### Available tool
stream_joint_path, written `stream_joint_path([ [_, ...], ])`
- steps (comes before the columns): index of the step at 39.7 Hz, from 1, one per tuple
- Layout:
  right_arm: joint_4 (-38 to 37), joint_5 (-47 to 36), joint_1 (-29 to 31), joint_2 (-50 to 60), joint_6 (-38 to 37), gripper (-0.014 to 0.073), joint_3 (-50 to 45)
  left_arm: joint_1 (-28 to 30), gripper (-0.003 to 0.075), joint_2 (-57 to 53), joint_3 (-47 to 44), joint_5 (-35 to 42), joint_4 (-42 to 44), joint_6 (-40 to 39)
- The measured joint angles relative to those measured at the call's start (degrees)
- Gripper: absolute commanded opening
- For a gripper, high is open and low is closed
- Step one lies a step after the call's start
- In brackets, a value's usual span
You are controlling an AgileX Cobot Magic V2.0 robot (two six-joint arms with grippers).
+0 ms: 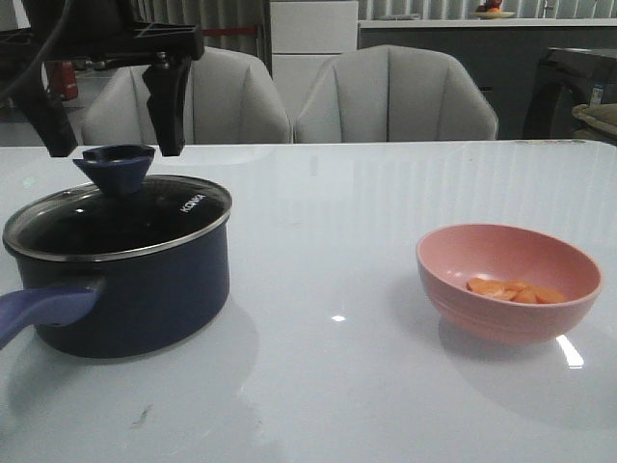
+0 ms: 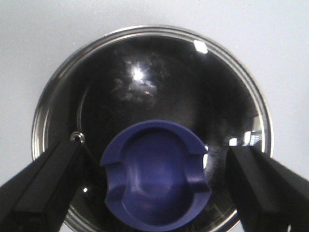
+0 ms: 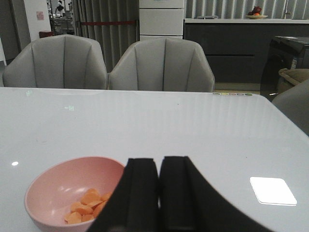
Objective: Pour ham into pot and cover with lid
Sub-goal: 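Lower the left gripper onto the blue lid knob and grasp it, then lift the glass lid off the saucepan with the left gripper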
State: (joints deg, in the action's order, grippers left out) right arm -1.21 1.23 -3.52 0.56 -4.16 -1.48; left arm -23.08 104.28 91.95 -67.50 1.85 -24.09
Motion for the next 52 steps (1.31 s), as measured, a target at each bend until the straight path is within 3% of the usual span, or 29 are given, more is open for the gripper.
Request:
stream_joint_path([
  [16, 0.0, 0.0, 0.0, 0.0, 0.0, 0.0153, 0.0, 0.0, 0.0608, 3.7, 0.3, -2.0, -3.0, -0.4],
  [21, 0.0, 0.0, 0.0, 0.0, 0.0, 0.0153, 0.0, 0.0, 0.0502, 4.3, 0.7, -2.7, -2.9, -0.4],
  [32, 0.0, 0.0, 0.0, 0.0, 0.0, 0.0153, 0.0, 0.1, 0.0191, 4.5, 1.2, -3.2, -3.0, -0.9],
  [37, 0.0, 0.0, 0.0, 0.0, 0.0, 0.0153, 0.0, 0.1, 0.0111, 4.5, 1.2, -3.3, -3.0, -0.9],
  [52, 0.0, 0.0, 0.0, 0.0, 0.0, 0.0153, 0.0, 0.1, 0.0114, 5.2, 3.4, -4.6, -2.6, -0.6],
])
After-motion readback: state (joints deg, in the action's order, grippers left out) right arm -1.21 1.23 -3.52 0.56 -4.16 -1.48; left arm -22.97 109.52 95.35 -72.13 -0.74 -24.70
